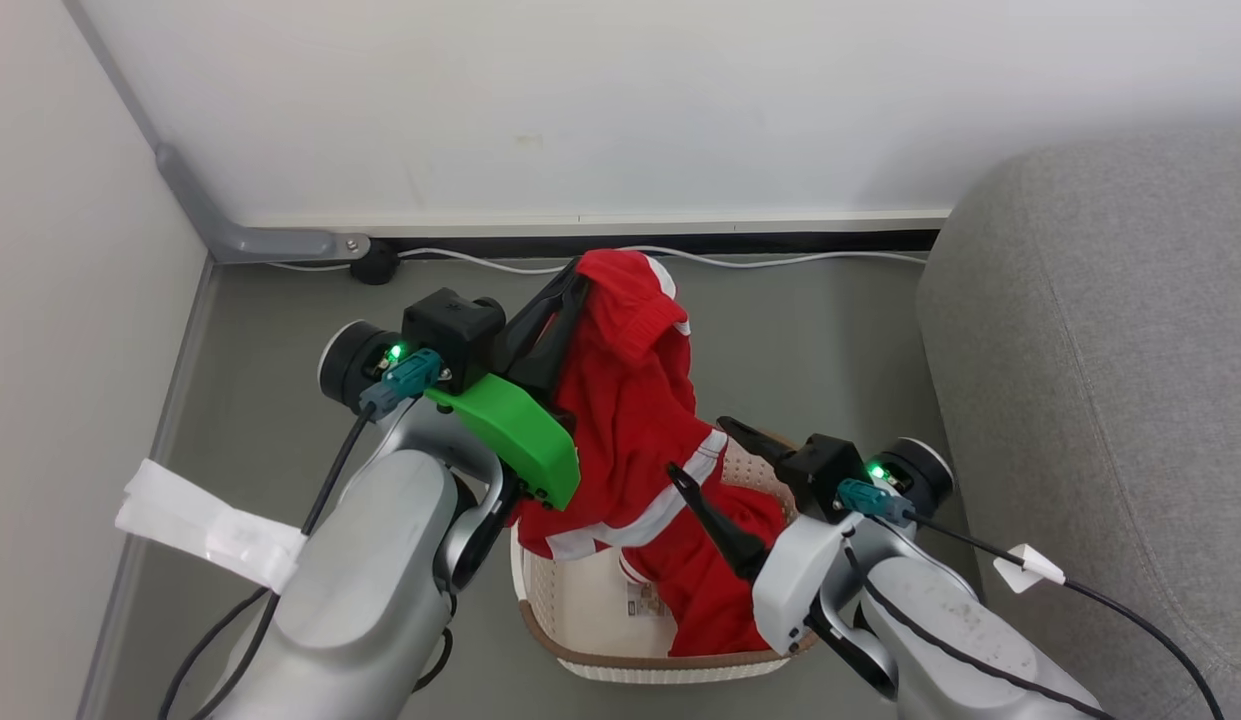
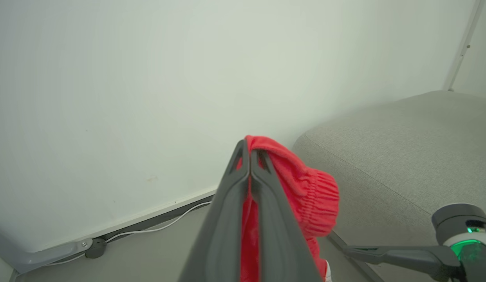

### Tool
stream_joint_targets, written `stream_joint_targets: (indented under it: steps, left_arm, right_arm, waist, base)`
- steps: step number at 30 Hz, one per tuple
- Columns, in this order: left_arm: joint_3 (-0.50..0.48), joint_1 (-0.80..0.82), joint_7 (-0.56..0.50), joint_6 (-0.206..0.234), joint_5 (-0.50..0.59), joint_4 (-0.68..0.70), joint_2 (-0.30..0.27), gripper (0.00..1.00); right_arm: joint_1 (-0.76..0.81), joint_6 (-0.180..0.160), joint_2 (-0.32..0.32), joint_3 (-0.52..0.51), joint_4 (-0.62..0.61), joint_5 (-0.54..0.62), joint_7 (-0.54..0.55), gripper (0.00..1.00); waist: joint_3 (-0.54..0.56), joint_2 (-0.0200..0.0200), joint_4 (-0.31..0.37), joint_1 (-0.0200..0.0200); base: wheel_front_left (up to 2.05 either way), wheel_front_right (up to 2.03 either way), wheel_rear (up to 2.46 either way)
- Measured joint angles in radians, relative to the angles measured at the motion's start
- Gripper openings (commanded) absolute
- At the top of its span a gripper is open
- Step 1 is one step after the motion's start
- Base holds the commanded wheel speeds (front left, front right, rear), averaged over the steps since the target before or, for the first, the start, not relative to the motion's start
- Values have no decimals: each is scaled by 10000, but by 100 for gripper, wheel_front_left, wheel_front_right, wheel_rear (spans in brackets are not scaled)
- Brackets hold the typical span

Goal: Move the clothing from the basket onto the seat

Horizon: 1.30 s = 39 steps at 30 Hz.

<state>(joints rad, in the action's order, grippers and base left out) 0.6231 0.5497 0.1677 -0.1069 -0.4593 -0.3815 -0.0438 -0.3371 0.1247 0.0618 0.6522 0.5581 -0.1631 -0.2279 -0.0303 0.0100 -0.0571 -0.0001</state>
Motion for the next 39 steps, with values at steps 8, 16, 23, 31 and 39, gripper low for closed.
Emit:
stream_joint_targets:
  steps: [8,16,23,31,39]
  left_arm:
    - [213,59,-186,0,-44,326,15,0]
    - [314,76,-309,2,-127,566,21,0]
    - [476,97,-408,2,-203,736,23,0]
    - [589,134,-439,17,-219,945,23,0]
    - [591,155,-453,105,-305,1034,23,0]
  right_arm:
    - [-593,0,94,408,420,-320,-4,100]
    - [-924,0,157,1060,1028,-863,-4,100]
    - [-1363,0,144,1770,1379,-1116,-2,100]
    - [-1623,0,107,2589,1735,-1622,0,100]
    - [-1702,0,77,3114,1873,-2109,-2,0]
  waist:
    - [-37,0,-165,0]
    - [-40,0,-303,0]
    - [-75,0,-446,0]
    - [-120,0,-560,0]
    - [-150,0,-570,0]
  base:
    - [0,0,0]
    - [0,0,0]
    - [0,0,0]
    - [0,0,0]
    - [0,0,0]
